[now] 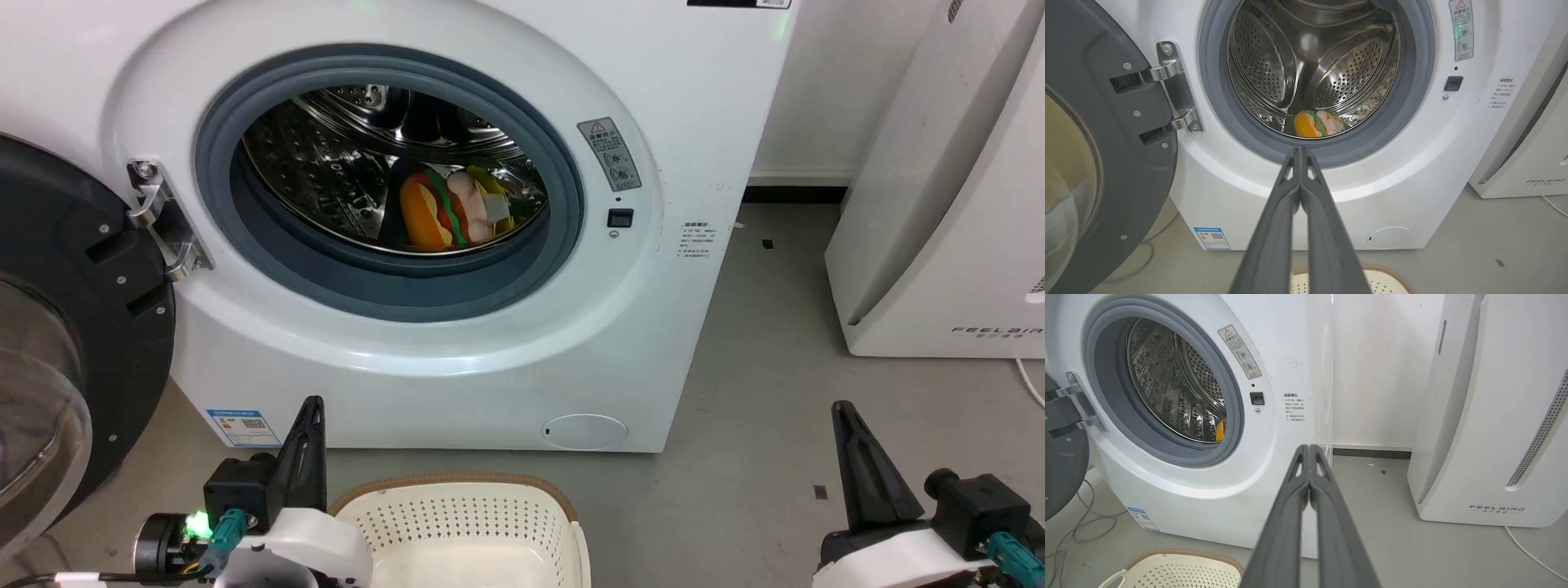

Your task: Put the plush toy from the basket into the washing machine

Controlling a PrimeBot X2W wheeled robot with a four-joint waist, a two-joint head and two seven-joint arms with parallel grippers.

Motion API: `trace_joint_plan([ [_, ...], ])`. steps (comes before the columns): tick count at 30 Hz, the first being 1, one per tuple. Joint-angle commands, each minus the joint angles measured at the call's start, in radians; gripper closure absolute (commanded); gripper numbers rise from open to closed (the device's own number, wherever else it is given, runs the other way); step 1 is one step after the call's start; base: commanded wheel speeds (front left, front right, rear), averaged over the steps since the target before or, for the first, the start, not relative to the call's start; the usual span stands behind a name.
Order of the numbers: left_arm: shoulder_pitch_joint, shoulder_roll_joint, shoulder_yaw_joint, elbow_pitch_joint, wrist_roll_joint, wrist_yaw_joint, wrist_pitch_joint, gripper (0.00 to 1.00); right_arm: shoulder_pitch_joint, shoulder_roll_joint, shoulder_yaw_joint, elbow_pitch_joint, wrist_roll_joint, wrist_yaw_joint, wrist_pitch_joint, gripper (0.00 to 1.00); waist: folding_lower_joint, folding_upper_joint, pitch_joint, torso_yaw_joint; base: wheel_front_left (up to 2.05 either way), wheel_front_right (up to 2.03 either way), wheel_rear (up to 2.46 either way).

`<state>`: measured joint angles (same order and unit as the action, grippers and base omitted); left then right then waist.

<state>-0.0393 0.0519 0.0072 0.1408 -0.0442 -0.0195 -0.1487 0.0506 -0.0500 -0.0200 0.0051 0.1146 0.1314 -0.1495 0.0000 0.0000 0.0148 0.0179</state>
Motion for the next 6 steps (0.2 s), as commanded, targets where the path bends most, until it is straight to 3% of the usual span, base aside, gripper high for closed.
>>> trace_joint_plan([
  [1,0.017,0.000,-0.002,-0.009,0.008,0.008,0.005,1.00,-0.015,0.000,0.003,-0.002,-0.011,0.000,0.005,1.00,0.0000,0.0000,0.000,0.000,0.00,0.00,0.00],
  [6,0.018,0.000,-0.003,-0.018,0.010,0.009,0.015,1.00,-0.018,0.000,0.004,-0.002,-0.018,0.000,0.015,1.00,0.0000,0.0000,-0.001,-0.001,0.00,0.00,0.00],
])
